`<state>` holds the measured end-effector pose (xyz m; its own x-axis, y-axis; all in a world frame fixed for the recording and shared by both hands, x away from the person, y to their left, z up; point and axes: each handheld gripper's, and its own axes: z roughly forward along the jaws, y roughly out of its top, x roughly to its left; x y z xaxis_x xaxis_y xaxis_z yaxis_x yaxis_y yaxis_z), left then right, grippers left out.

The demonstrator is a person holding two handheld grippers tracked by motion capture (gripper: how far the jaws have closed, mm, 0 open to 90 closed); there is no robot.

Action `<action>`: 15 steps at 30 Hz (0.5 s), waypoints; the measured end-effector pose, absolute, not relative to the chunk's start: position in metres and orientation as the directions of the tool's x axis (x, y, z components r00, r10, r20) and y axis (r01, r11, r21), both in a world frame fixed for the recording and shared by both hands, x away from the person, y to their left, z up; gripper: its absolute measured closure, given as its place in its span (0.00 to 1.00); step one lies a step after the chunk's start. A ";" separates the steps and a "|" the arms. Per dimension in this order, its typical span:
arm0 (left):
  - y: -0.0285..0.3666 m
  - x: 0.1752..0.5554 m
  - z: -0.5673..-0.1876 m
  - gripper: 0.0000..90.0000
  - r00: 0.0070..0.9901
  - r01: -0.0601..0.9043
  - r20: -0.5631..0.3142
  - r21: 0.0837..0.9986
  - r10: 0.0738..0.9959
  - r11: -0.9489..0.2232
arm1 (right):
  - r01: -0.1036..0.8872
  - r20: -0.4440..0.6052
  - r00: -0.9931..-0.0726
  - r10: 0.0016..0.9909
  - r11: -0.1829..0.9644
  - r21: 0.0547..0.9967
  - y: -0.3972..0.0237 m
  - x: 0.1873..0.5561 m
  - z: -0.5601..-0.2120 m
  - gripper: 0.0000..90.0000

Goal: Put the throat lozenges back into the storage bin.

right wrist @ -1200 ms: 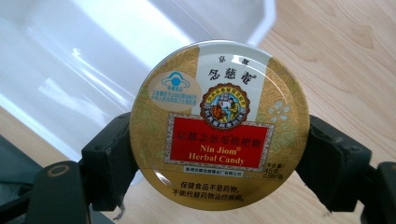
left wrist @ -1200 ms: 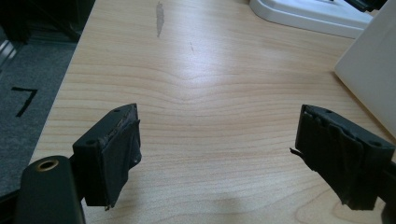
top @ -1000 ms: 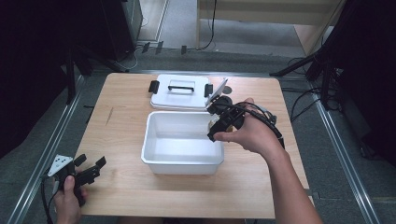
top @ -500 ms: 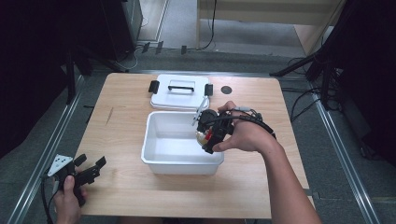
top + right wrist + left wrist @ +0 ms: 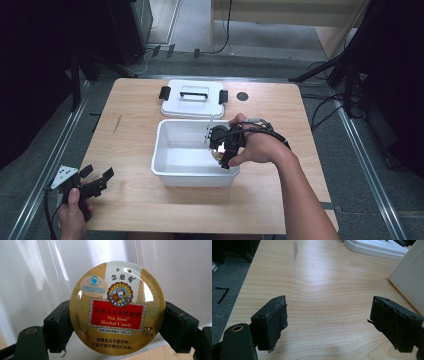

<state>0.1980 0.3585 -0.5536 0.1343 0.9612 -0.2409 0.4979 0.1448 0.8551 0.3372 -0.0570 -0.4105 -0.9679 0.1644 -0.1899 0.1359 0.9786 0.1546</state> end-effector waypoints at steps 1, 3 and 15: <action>0.359 0.198 -0.554 0.16 0.134 0.498 -0.241 0.855 0.961 0.145 | 0.144 -0.192 -0.966 0.171 0.979 0.147 -0.056 0.337 -0.413 0.23; 0.359 0.198 -0.554 0.16 0.134 0.497 -0.242 0.855 0.961 0.146 | 0.137 -0.194 -0.968 0.162 0.981 0.135 -0.055 0.339 -0.418 0.23; 0.359 0.198 -0.554 0.16 0.138 0.499 -0.242 0.855 0.960 0.144 | 0.178 -0.181 -0.965 0.189 0.981 0.073 -0.047 0.344 -0.437 0.23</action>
